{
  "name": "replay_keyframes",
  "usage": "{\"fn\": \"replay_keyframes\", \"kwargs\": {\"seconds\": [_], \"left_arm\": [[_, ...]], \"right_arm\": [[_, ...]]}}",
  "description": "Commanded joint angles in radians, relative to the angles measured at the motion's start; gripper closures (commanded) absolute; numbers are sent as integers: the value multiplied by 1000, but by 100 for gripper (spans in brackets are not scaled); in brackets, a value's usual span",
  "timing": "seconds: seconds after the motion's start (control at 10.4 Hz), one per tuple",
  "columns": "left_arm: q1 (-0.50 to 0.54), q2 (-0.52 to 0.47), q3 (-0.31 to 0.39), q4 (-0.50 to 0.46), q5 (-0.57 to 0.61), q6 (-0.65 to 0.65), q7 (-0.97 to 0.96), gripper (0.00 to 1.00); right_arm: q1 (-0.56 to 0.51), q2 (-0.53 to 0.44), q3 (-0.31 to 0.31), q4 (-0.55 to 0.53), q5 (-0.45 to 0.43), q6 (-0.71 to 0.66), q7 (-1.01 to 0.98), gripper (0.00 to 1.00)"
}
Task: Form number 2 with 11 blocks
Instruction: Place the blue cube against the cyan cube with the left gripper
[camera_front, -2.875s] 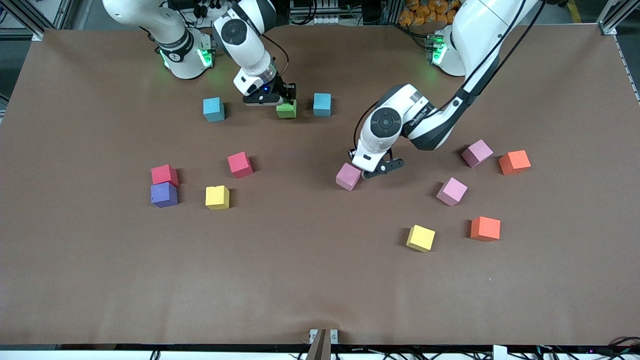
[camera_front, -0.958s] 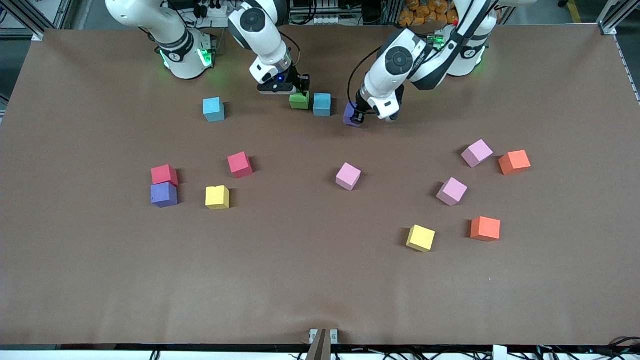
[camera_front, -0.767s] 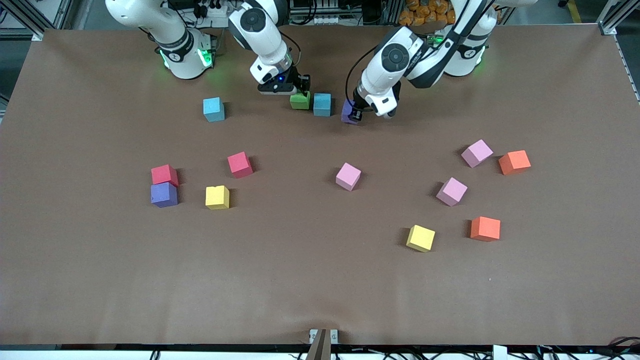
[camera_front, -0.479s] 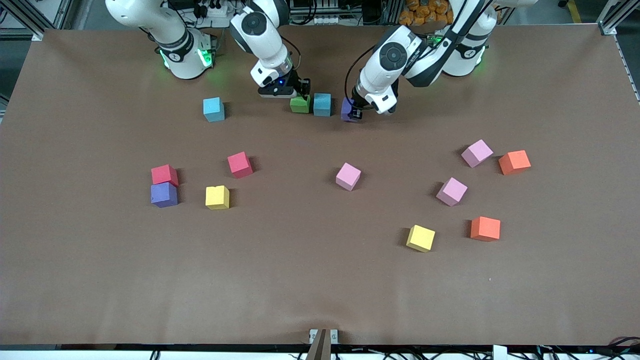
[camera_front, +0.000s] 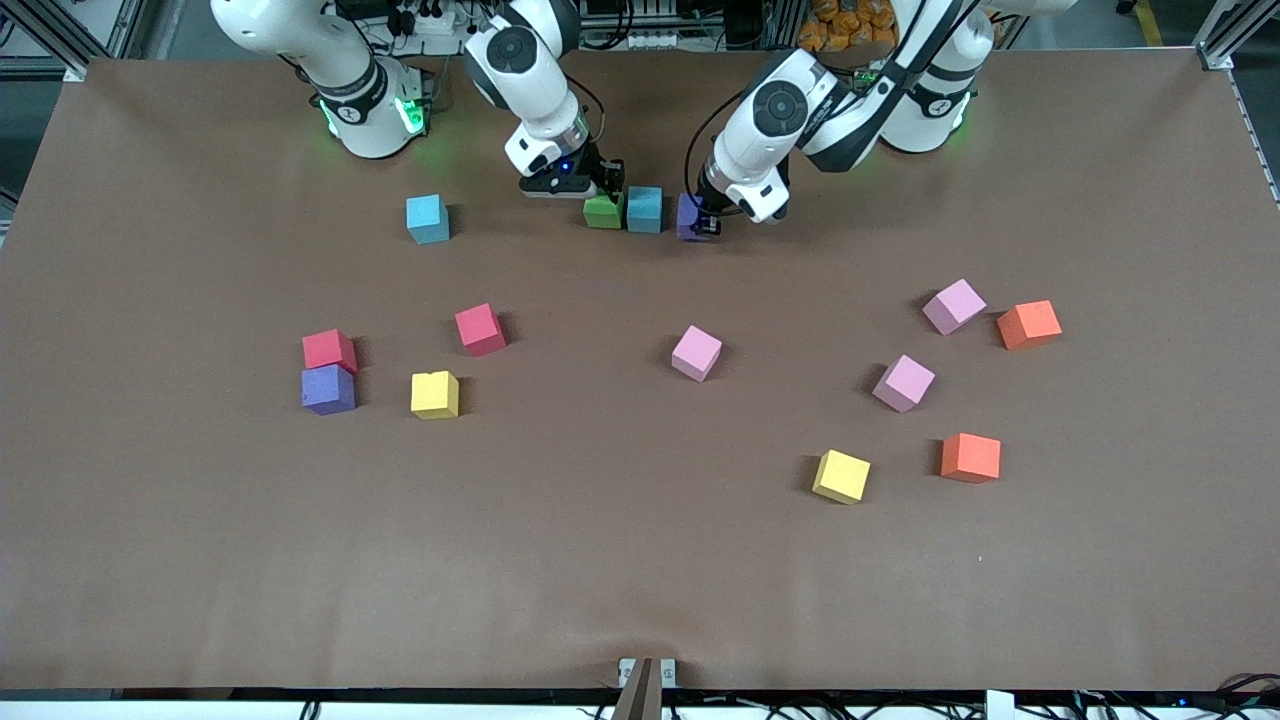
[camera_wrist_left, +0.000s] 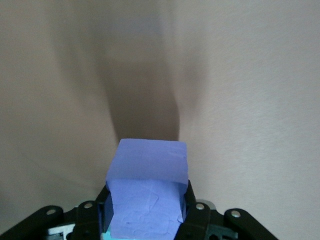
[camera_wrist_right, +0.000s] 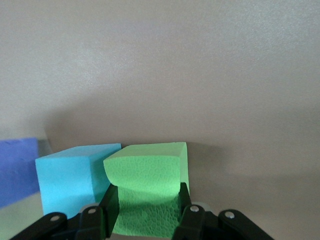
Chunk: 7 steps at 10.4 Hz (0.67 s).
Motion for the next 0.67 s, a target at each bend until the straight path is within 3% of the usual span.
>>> {"fn": "replay_keyframes", "kwargs": {"seconds": [0.0, 0.58], "left_arm": [[-35, 38, 0, 8, -21, 45, -43, 57], [-46, 45, 0, 8, -21, 46, -66, 57]], "right_arm": [[4, 6, -1, 10, 22, 7, 6, 50], [2, -11, -4, 8, 19, -1, -121, 50]]}}
